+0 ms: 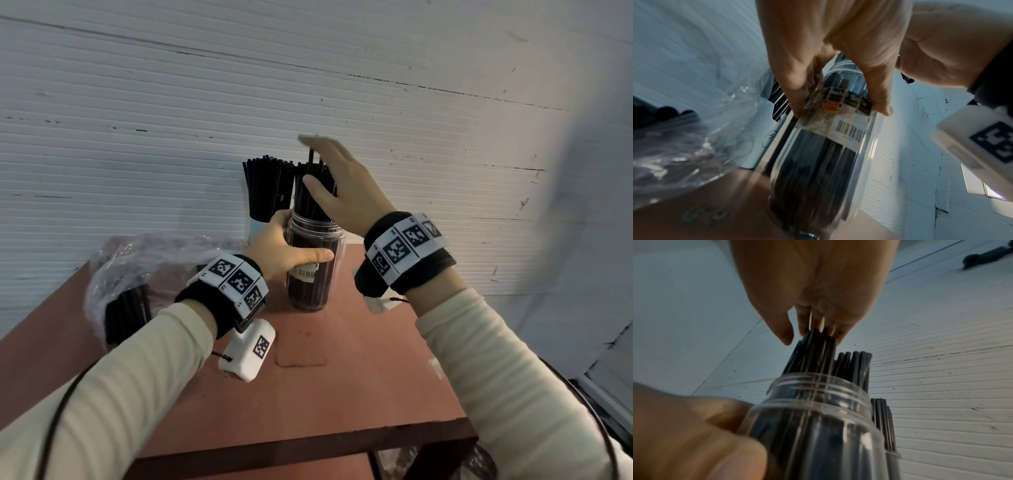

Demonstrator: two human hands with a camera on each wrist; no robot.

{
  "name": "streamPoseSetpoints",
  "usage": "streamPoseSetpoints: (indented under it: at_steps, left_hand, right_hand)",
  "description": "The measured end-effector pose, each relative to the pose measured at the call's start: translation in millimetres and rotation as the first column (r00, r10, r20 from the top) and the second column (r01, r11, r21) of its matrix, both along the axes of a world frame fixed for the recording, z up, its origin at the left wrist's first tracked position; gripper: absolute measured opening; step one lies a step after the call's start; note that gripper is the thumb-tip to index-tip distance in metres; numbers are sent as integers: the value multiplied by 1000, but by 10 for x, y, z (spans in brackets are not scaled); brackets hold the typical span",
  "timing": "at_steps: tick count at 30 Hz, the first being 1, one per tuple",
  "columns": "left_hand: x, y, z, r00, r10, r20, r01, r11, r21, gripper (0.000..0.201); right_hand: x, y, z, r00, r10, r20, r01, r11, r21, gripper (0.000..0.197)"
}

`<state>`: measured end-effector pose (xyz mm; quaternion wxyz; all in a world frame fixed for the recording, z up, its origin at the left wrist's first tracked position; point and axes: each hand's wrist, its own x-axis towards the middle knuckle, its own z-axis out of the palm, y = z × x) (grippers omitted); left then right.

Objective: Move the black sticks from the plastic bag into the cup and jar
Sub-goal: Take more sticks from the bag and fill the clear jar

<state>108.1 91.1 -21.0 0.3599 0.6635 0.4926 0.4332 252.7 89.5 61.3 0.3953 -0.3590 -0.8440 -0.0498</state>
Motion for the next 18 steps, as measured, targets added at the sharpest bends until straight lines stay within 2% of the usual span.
streamPoseSetpoints:
  at_steps: [2, 4, 8, 13, 15, 18]
  left_hand:
    - [-2, -8, 3, 1000, -1, 3, 1, 1000, -7, 96]
    - [-3, -13, 0, 1000, -3, 9, 3, 1000, -2, 96]
    - [5, -35, -4, 1000, -6, 24, 6, 1000, 8, 93]
    - [45, -68, 21, 1000, -23, -19, 24, 1000, 21, 87]
    - [47, -78, 61, 996, -48, -78, 48, 999, -4, 95]
    - [-31, -101, 119, 986, -64, -152, 55, 997, -60, 118]
  right_hand:
    - [-11, -19, -39, 999, -32, 34, 34, 998, -49, 39]
    - [5, -18, -84, 998, -61, 23, 62, 998, -30, 29]
    - [24, -58, -155, 997, -74, 6, 74, 997, 2, 40]
    - [12, -95, -225, 978, -121, 172, 130, 991, -39, 46]
    - [1, -86, -221, 974, -126, 187, 139, 988, -59, 48]
    - [-43, -112, -180, 984, -119, 131, 126, 991, -49, 49]
